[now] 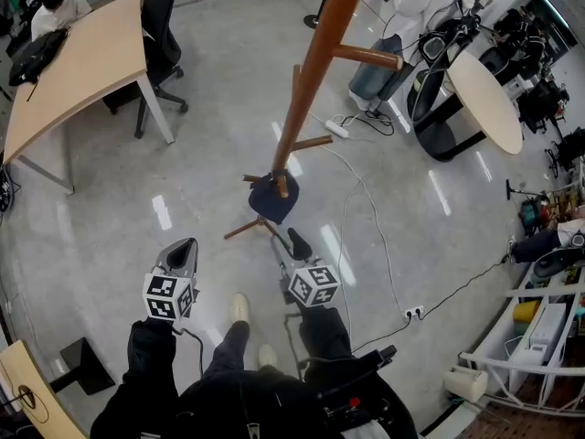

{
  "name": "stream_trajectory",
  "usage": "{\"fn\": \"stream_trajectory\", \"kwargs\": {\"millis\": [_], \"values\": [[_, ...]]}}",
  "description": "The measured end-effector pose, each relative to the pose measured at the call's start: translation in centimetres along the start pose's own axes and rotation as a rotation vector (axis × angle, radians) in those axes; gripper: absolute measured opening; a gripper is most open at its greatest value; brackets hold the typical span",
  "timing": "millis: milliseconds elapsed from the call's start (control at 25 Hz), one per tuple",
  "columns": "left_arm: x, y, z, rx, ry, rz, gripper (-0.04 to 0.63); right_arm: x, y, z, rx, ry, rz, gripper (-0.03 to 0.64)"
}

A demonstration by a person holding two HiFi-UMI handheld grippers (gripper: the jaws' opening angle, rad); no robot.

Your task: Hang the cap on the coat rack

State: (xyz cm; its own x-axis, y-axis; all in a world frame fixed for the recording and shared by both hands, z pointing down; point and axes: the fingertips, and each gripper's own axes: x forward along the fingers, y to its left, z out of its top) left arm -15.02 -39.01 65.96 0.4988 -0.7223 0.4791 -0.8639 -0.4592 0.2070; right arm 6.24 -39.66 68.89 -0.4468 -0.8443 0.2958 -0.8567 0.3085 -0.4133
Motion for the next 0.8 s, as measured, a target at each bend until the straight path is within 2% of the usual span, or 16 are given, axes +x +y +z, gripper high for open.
{"fn": "stream_trajectory", "kwargs": {"millis": [360,640,800], "values": [[-0.1,-1.5,0.4,0.008,-0.012,-0.020,0.000,-1.5,-0.7,0.2,0.015,0.004,-0.039,0.302],[-0.4,-3.2,0.1,0.016,-0.020,-0.036,0.000,-3.3,-0.7,0.6,-0.010,-0.007,-0.047,0.304],[-0.8,-4.4,0.4,0.019,-0.031,-0.044,0.000,-4.6,-0.4,1.2,-0.044,-0.018,-0.042,0.257]]}}
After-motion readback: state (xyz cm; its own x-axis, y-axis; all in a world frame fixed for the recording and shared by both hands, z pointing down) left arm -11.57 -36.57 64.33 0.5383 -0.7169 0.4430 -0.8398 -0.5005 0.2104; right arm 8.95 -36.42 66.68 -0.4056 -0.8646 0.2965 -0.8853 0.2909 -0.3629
